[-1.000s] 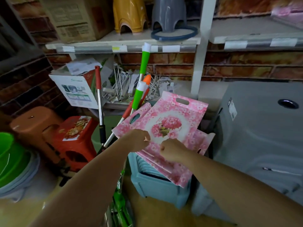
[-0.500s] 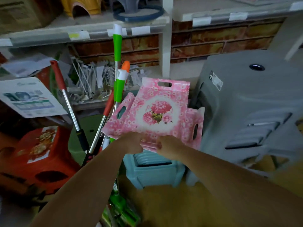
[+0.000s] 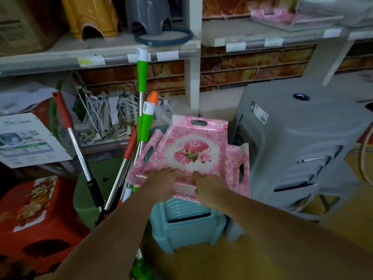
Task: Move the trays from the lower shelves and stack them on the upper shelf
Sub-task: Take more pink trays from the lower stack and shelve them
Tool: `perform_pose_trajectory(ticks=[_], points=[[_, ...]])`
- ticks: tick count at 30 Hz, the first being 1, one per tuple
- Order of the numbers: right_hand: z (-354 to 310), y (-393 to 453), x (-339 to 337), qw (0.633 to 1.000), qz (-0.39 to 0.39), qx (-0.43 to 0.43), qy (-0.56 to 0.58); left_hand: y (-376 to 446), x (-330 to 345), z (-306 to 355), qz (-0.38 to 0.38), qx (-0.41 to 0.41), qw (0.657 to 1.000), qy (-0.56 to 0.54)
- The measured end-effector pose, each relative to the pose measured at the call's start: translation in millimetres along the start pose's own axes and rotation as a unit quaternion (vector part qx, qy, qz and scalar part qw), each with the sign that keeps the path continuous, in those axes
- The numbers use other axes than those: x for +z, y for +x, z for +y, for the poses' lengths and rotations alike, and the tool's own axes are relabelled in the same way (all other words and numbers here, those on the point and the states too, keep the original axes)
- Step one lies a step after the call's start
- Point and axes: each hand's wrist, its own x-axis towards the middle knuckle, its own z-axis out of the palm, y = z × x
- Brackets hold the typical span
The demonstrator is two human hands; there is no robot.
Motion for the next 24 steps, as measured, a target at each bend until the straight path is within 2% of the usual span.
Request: perform_pose_trajectory(ticks=[4,8,16,24], points=[[-2.5,-6.2,-37.5,0.996,0.04,-0.014,-0.082,-5.5,-28.6,3.3,0.074,-0.034,0.993,0.086],[3.1,-17.4,-71.8,0.984,0.089,-0.018,-0.154,-6.1,-58.8,10.1,0.15,-0.029,0.983,0.102],[38.5,-36.5,-142.8,0.972,0.173,-0.003,-0.16,-2.7,-128.5,39.7,0.213,-0.014,0.974,0.08],[72.7,-80.0,-224.7,0.947,0.266,0.039,-0.178,2.4,-220.7,79.3,0.326,0.017,0.935,0.139]])
